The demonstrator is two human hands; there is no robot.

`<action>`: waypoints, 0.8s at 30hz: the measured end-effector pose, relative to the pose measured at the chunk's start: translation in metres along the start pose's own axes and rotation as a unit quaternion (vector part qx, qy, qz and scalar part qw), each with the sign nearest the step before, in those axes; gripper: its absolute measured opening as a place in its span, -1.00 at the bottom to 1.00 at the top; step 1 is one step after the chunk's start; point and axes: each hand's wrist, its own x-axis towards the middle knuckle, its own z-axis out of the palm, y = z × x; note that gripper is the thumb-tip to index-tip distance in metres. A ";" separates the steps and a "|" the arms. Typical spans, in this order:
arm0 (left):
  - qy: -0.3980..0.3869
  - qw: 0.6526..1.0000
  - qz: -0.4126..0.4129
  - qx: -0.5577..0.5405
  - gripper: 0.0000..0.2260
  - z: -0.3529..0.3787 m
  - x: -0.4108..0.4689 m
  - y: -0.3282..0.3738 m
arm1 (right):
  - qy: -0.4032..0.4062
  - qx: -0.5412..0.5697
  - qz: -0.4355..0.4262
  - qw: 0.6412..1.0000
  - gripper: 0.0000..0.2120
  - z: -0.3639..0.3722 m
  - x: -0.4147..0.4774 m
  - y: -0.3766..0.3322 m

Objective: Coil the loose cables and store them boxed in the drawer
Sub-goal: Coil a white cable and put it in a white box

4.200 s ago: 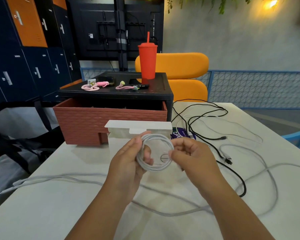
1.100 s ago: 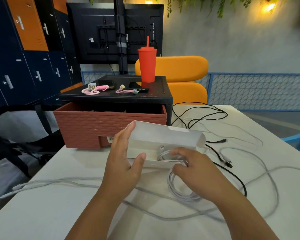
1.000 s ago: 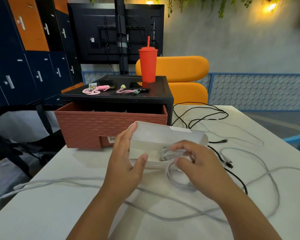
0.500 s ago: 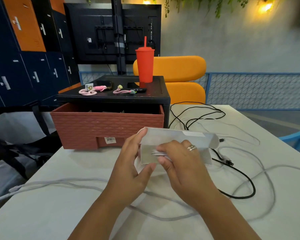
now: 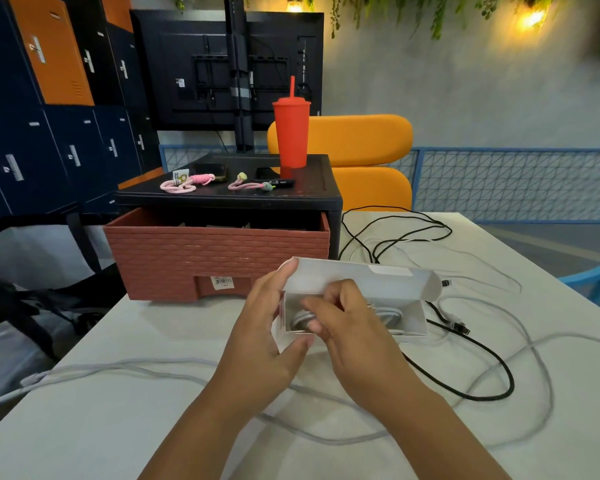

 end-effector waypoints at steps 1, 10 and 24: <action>0.000 1.000 0.000 0.002 -0.29 0.000 0.000 0.000 | 0.000 -0.005 -0.001 1.000 -0.73 0.000 0.001 0.000; -0.007 1.000 0.000 0.020 -0.30 -0.001 0.001 0.003 | 0.102 0.072 0.102 0.987 -0.91 0.004 0.003 -0.004; 0.041 0.987 -0.144 -0.059 -0.28 -0.024 0.007 -0.013 | 0.254 0.040 0.113 0.960 -0.75 -0.003 0.000 0.025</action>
